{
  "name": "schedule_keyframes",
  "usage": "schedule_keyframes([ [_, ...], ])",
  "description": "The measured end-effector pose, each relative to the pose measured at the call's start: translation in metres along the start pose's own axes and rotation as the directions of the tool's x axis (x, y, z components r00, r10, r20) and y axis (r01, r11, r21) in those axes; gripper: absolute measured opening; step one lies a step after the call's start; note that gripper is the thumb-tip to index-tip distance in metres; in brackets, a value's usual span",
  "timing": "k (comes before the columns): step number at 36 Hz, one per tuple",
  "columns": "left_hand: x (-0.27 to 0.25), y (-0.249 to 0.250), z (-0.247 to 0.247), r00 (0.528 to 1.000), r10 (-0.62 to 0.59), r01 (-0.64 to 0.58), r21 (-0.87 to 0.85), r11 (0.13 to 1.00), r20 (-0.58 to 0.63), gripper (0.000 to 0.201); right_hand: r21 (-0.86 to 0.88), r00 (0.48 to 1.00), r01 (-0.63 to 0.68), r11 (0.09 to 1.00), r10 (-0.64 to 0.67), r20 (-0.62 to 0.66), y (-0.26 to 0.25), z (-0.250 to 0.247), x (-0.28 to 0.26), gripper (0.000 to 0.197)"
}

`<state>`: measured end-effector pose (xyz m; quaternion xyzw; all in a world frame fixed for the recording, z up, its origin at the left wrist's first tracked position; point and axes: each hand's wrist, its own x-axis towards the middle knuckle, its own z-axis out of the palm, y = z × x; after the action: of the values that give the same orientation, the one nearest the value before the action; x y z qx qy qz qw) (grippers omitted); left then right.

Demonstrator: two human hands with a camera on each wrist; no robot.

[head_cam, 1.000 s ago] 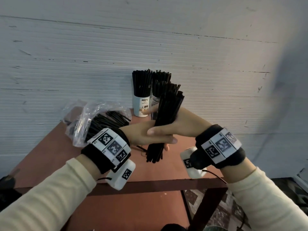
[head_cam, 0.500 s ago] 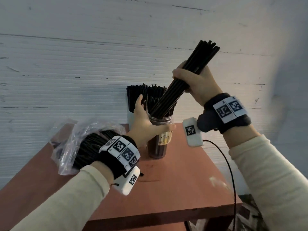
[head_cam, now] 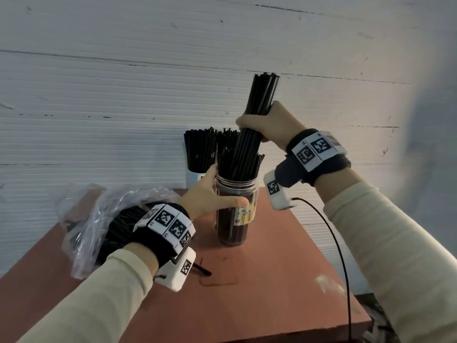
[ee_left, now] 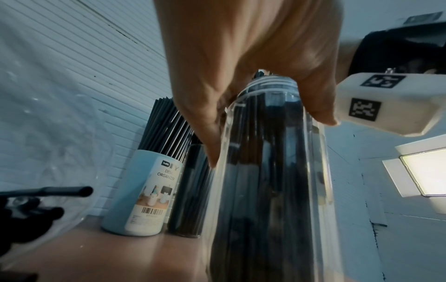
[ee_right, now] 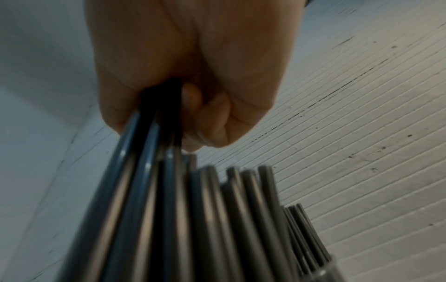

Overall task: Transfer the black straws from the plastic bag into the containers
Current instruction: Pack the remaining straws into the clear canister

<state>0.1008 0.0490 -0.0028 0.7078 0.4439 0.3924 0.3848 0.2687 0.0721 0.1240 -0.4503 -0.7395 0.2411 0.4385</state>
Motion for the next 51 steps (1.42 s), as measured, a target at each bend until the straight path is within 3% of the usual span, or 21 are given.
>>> schedule_keyframes([
  [9,-0.001,0.001,-0.001,1.0,-0.003,0.003,-0.009,1.0,0.009,0.091,-0.14,0.991,-0.007,0.99,0.025,0.133,0.019,0.026,-0.029,0.036],
  [14,0.0,0.0,0.0,1.0,0.004,-0.004,0.003,1.0,0.009,0.09,0.035,0.994,0.104,0.994,-0.103,-0.035,0.021,0.023,-0.035,0.067],
  [16,0.001,0.0,0.0,1.0,0.003,-0.003,-0.002,1.0,0.009,0.091,0.004,0.97,0.215,0.977,-0.213,-0.121,0.021,0.022,-0.033,0.077],
  [18,0.001,0.0,0.0,1.0,0.002,-0.002,0.002,1.0,0.006,0.091,-0.089,0.922,0.343,0.935,-0.353,-0.156,0.018,0.022,-0.034,0.074],
  [20,0.002,-0.001,-0.001,1.0,0.01,-0.01,-0.002,1.0,0.004,0.091,-0.222,0.882,0.419,0.88,-0.453,-0.131,0.016,0.023,-0.036,0.057],
  [23,0.002,-0.002,0.0,1.0,0.018,-0.018,-0.003,1.0,-0.002,0.088,-0.361,0.891,0.408,0.839,-0.452,-0.045,0.024,0.031,-0.043,0.037],
  [26,0.003,-0.003,0.001,0.999,0.032,-0.032,-0.021,0.999,-0.003,0.086,-0.409,0.907,0.367,0.836,-0.419,-0.044,0.034,0.039,-0.049,0.028],
  [33,0.004,-0.003,0.001,0.999,0.04,-0.04,-0.02,0.999,-0.006,0.089,-0.456,0.874,0.407,0.791,-0.482,-0.055,0.024,0.04,-0.055,0.043],
  [38,0.005,-0.004,0.002,1.0,0.029,-0.03,-0.025,0.999,-0.009,0.088,-0.49,0.922,0.361,0.793,-0.383,0.061,0.029,0.051,-0.061,0.039],
  [43,0.004,-0.006,0.004,1.0,0.028,-0.029,-0.033,0.999,-0.013,0.084,-0.529,0.911,0.351,0.773,-0.413,0.001,0.032,0.057,-0.067,0.037],
  [51,0.003,-0.003,0.009,1.0,0.003,-0.003,0.005,1.0,-0.015,0.082,-0.556,0.91,0.359,0.75,-0.414,0.029,0.025,0.058,-0.071,0.043],
])
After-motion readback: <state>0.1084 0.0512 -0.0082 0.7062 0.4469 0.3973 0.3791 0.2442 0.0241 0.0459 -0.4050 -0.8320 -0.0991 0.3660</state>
